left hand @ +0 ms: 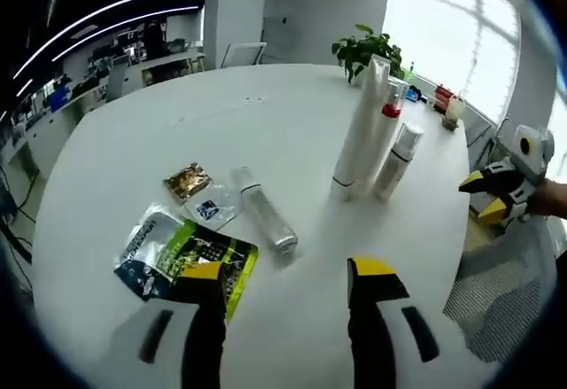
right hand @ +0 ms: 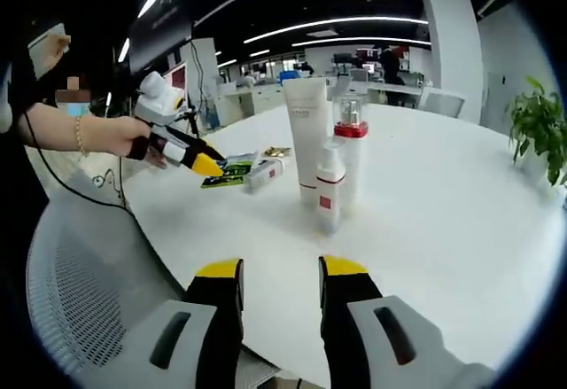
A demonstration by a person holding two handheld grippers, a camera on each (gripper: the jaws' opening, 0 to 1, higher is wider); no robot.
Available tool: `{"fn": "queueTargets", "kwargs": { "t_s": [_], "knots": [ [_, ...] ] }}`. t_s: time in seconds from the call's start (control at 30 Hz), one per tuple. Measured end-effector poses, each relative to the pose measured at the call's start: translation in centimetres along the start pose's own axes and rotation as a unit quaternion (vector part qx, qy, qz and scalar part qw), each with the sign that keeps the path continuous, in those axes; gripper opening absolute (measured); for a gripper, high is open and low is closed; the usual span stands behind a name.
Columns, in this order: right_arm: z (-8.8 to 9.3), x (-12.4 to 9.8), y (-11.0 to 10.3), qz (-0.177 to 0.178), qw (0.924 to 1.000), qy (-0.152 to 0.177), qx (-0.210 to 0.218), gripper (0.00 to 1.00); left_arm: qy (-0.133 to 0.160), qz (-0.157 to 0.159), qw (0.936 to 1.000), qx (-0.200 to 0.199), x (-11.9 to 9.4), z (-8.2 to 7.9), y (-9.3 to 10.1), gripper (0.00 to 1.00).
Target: Arrange the skincare products in the storage area until every visible bottle or jar stands upright without overlapping.
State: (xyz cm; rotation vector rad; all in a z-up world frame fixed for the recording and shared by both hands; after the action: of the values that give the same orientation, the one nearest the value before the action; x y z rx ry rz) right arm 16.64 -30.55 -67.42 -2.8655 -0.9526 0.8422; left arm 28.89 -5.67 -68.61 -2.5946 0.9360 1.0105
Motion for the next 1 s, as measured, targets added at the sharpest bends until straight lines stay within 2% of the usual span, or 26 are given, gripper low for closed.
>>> {"fn": "queueTargets", "kwargs": {
  "t_s": [0.17, 0.23, 0.4, 0.53, 0.6, 0.77, 1.0],
  "knots": [
    [0.5, -1.1, 0.4, 0.019, 0.9997, 0.0, 0.014, 0.33, -0.014, 0.006, 0.9999, -0.003, 2.1, -1.0, -0.3, 0.44],
    [0.8, -1.5, 1.0, 0.027, 0.9995, -0.001, 0.019, 0.33, -0.031, 0.006, 0.9995, -0.005, 3.0, -1.0, -0.6, 0.44],
    [1.2, -2.0, 1.8, 0.045, 0.9985, 0.001, 0.032, 0.33, -0.052, 0.005, 0.9986, 0.008, 4.0, -1.1, -0.7, 0.43],
    [1.3, -2.1, 1.9, 0.053, 0.9979, 0.002, 0.039, 0.33, -0.073, 0.008, 0.9967, 0.033, 5.0, -1.6, -1.0, 0.42],
    [1.5, -2.0, 2.0, 0.056, 0.9975, 0.002, 0.043, 0.33, -0.086, 0.008, 0.9952, 0.045, 5.6, -1.9, -1.4, 0.41],
    [1.9, -2.0, 2.1, 0.06, 0.997, 0.001, 0.049, 0.33, -0.13, 0.006, 0.9892, 0.067, 6.7, -1.6, -1.9, 0.38],
    [2.4, -2.3, 2.4, 0.069, 0.996, -0.002, 0.058, 0.32, -0.173, 0.008, 0.982, 0.075, 7.7, -1.2, -2.5, 0.35]
  ]
}}
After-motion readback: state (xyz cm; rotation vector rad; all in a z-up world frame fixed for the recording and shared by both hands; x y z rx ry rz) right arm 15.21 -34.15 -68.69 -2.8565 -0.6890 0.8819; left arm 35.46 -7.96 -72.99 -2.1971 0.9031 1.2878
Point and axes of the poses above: the point that each gripper's makers call its tool centre point, and the gripper's own axes: x roughly forward along the fingers, y roughly to its right, z roughly out of its underside, the point moved 3 cm from there along -x, roughly backward along the fingers, and after that the axes turned 5 degrees about x, right-handed, at the moved point
